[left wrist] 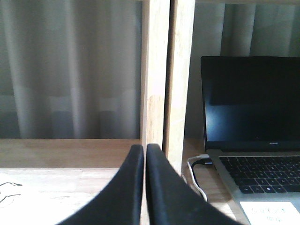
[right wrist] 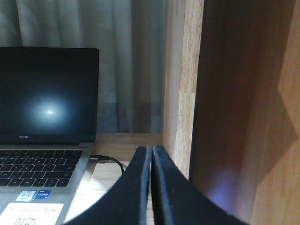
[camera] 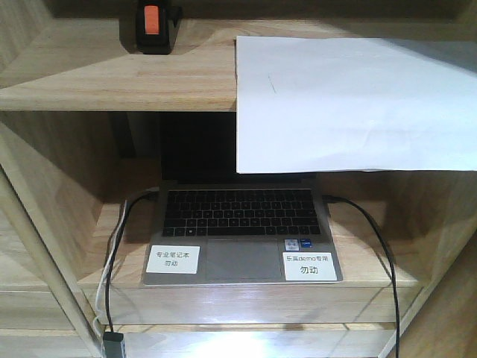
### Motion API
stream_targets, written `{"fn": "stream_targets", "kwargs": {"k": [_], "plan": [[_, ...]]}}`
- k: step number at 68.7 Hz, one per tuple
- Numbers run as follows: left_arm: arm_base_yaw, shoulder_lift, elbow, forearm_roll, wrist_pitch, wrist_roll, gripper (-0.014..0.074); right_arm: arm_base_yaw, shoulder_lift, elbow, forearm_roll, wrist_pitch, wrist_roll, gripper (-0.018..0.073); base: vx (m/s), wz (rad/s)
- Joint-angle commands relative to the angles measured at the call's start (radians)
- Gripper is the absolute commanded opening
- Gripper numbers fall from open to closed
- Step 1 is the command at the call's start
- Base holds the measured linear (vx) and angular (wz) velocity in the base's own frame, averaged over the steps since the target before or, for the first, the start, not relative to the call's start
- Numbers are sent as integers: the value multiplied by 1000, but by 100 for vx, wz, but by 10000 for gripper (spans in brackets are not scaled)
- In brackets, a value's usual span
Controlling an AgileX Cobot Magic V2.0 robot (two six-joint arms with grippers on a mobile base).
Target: Grab stapler and paper to desk for stapling
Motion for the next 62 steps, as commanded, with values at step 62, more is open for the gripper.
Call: {"fn": "stream_targets", "kwargs": {"k": [62], "plan": [[4, 345, -664, 27, 180, -62, -7, -1, -14, 3, -5, -80, -9, -9, 0, 0]]}}
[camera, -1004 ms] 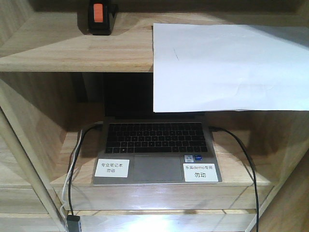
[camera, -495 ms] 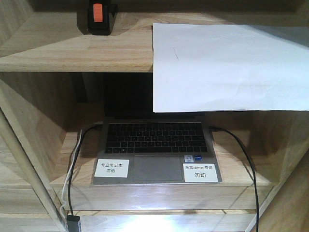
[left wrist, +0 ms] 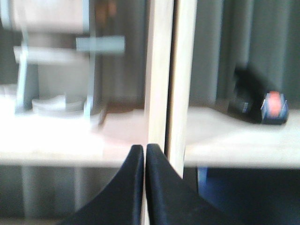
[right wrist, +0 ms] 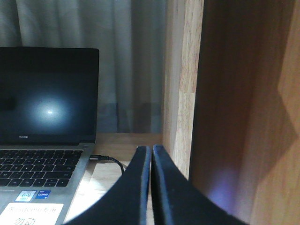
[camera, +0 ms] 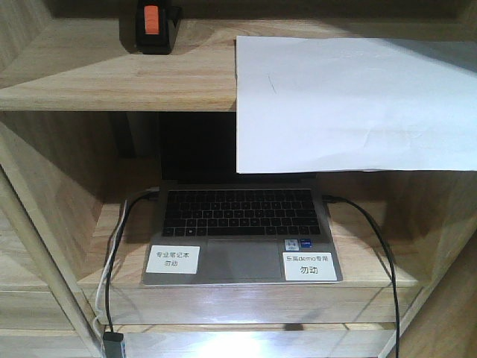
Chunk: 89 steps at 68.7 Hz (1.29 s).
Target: Grab stapler and paper to desk for stapling
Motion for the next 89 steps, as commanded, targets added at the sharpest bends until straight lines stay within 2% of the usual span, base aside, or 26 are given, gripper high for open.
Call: {"fn": "stream_targets", "kwargs": {"k": [1, 16, 24, 30, 45, 51, 74, 83, 89], "plan": [[4, 21, -35, -5, -42, -18, -7, -1, -14, 3, -5, -79, -9, -9, 0, 0], [4, 21, -37, -4, -22, -17, 4, -1, -14, 3, -5, -79, -9, -9, 0, 0], [4, 21, -40, -4, -40, -17, 58, -1, -14, 3, -5, -79, -9, -9, 0, 0], [4, 21, -40, -4, -47, -17, 133, -1, -14, 3, -5, -79, -9, -9, 0, 0], [4, 21, -40, -4, -50, -17, 385, -1, -14, 3, -5, -79, -9, -9, 0, 0], [4, 21, -40, -4, -56, -17, 430, -1, -14, 3, -5, -79, -9, -9, 0, 0], [4, 21, -40, -22, -39, -14, 435, -1, -14, 3, -5, -79, -9, -9, 0, 0], [-2, 29, -42, -32, -20, 50, 435, -1, -14, 3, -5, -79, -9, -9, 0, 0], [-55, 59, -69, -75, -7, 100, 435, -1, -14, 3, -5, -79, -9, -9, 0, 0]]}}
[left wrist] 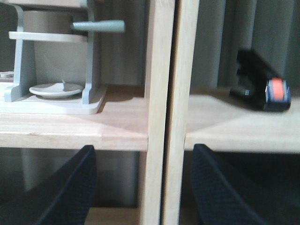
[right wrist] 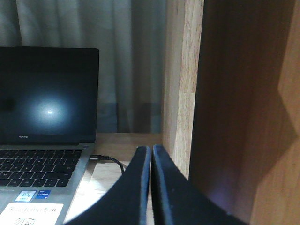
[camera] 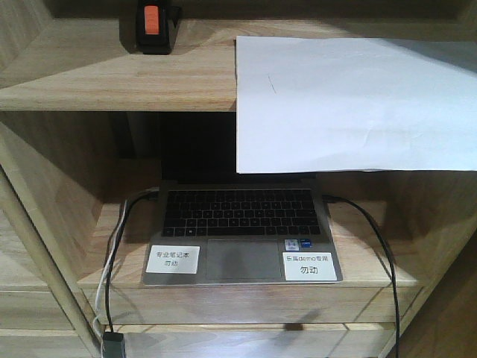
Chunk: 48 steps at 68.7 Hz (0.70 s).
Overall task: Grab stapler and paper to desk for stapling
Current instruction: 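Reach the left gripper up toward the black stapler on the shelf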
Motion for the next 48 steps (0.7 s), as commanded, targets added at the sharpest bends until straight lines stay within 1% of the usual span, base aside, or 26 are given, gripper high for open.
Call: {"fn": "stream_targets", "kwargs": {"k": [1, 3, 6, 15, 17, 24, 28, 32, 37, 42, 48], "plan": [[-55, 48, -62, -52, -51, 59, 435, -1, -14, 3, -5, -79, -9, -9, 0, 0], [-73, 63, -77, -68, -43, 82, 435, -1, -14, 3, -5, -79, -9, -9, 0, 0], [-121, 95, -110, -113, -27, 132, 435, -1, -14, 3, -5, -79, -9, -9, 0, 0], [-231, 200, -203, -216, 6, 289, 436, -1, -14, 3, -5, -79, -9, -9, 0, 0], [-252, 224, -225, -240, 12, 330, 436, -1, -14, 3, -5, -79, -9, -9, 0, 0], [-316, 326, -289, -337, 21, 435, 437, -1, -14, 3, -5, -79, -9, -9, 0, 0], [-344, 392, -323, -388, 20, 469, 443, -1, -14, 3, -5, -79, -9, -9, 0, 0], [-364, 456, -368, -414, 19, 498, 458, -1, -14, 3, -5, -79, -9, -9, 0, 0], [-377, 534, -430, -416, 10, 516, 477, -1, -14, 3, -5, -79, -9, -9, 0, 0], [-377, 618, -492, -416, -6, 516, 491, -1, -14, 3, -5, -79, -9, -9, 0, 0], [-377, 721, -584, -416, -25, 497, 501, -1, -14, 3, -5, -79, -9, -9, 0, 0]]}}
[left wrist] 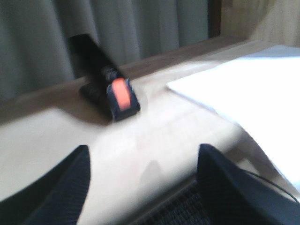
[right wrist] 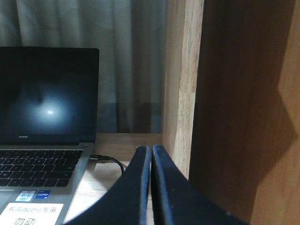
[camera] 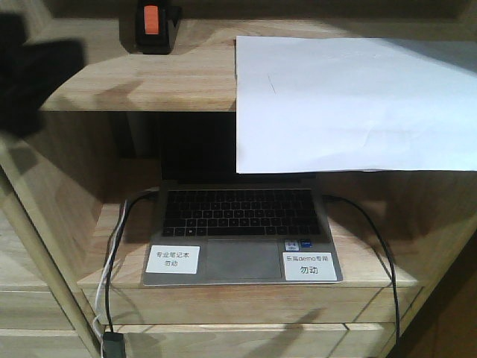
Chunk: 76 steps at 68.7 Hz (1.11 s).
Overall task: Grab stapler and paper to desk for stapling
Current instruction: 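Reach the left gripper up toward the black stapler on the shelf, then close the left gripper on the black stapler and lift it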
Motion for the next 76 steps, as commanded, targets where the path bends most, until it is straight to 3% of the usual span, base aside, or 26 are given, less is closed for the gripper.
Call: {"fn": "stream_targets", "kwargs": {"k": [1, 14, 21, 29, 36, 54, 76], "plan": [[-5, 97, -120, -22, -92, -18, 501, -1, -14, 3, -5, -79, -9, -9, 0, 0], [-5, 294, -350, 36, -67, -141, 503, -1, -14, 3, -5, -79, -9, -9, 0, 0], [-5, 389, -492, 170, -15, -284, 503, -1, -14, 3, -5, -79, -9, -9, 0, 0], [-5, 500, -688, 393, 109, -486, 503, -1, -14, 3, -5, -79, -9, -9, 0, 0], [-5, 592, -847, 520, 250, -580, 503, -1, -14, 3, -5, -79, -9, -9, 0, 0], [-33, 752, -1158, 527, 464, -602, 503, -1, -14, 3, -5, -79, -9, -9, 0, 0], [-33, 830, -1209, 527, 573, -628, 503, -1, -14, 3, -5, -79, -9, -9, 0, 0]]}}
